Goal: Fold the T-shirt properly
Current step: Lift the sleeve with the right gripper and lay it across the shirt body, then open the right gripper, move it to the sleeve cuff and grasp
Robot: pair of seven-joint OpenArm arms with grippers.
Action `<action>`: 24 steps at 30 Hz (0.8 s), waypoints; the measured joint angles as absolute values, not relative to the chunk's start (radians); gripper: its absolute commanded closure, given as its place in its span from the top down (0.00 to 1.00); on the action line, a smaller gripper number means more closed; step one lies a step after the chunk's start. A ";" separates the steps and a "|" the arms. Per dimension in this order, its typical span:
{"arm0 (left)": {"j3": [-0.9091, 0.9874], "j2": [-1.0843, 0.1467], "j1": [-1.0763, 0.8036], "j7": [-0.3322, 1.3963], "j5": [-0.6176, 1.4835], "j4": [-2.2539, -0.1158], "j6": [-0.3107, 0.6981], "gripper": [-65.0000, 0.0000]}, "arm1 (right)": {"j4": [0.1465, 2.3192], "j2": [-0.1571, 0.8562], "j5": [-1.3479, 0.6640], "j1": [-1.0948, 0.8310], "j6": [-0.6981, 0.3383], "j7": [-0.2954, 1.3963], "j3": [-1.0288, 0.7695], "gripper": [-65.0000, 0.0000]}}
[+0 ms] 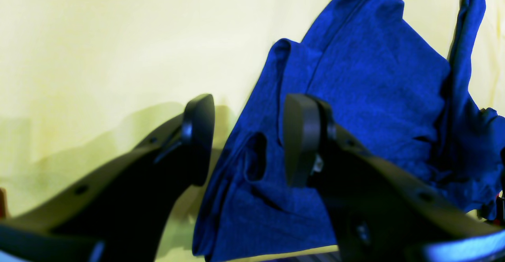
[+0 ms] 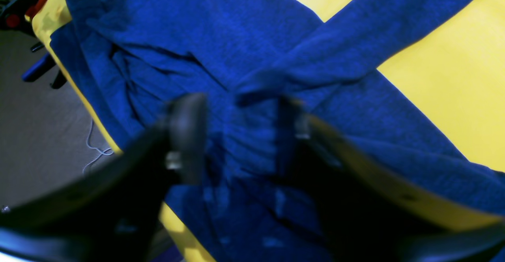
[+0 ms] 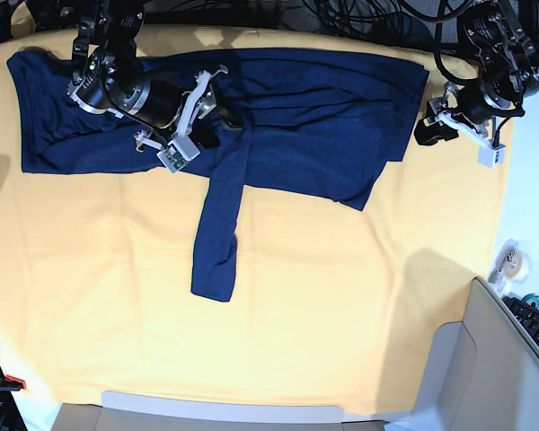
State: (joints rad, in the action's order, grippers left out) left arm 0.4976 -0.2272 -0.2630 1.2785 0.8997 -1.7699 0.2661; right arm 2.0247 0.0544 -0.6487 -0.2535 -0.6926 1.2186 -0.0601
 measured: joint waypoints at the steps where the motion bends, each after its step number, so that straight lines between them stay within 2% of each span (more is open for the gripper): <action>1: 0.498 -0.227 -0.263 1.279 0.899 -1.770 0.266 0.43 | 2.024 0.054 -0.648 -0.249 -0.693 1.219 -0.062 0.61; 3: 0.498 -0.227 -0.263 1.279 0.900 -1.770 0.266 0.43 | 2.023 0.042 -0.641 -0.223 -0.693 1.222 -0.067 0.65; 9: 0.497 -0.227 -0.269 1.279 0.896 -1.770 0.266 0.43 | 2.018 0.001 -0.649 -0.103 -0.693 1.218 -0.088 0.65; 16: 0.497 -0.225 -0.271 1.279 0.897 -1.770 0.265 0.43 | 1.809 -0.156 -0.650 0.036 -0.693 1.215 -0.331 0.65; 22: 0.497 -0.224 -0.271 1.279 0.897 -1.770 0.266 0.43 | 1.611 -0.149 -0.633 0.131 -0.689 1.214 -0.537 0.65; 24: 0.497 -0.224 -0.271 1.278 0.898 -1.770 0.266 0.43 | 1.574 -0.153 -0.643 0.150 -0.690 1.161 -0.577 0.65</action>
State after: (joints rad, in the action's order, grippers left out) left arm 0.4973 -0.2237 -0.2710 1.2781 0.8982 -1.7699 0.2661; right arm 1.5738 -0.1528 -0.6426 0.1501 -0.6895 1.1614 -0.5766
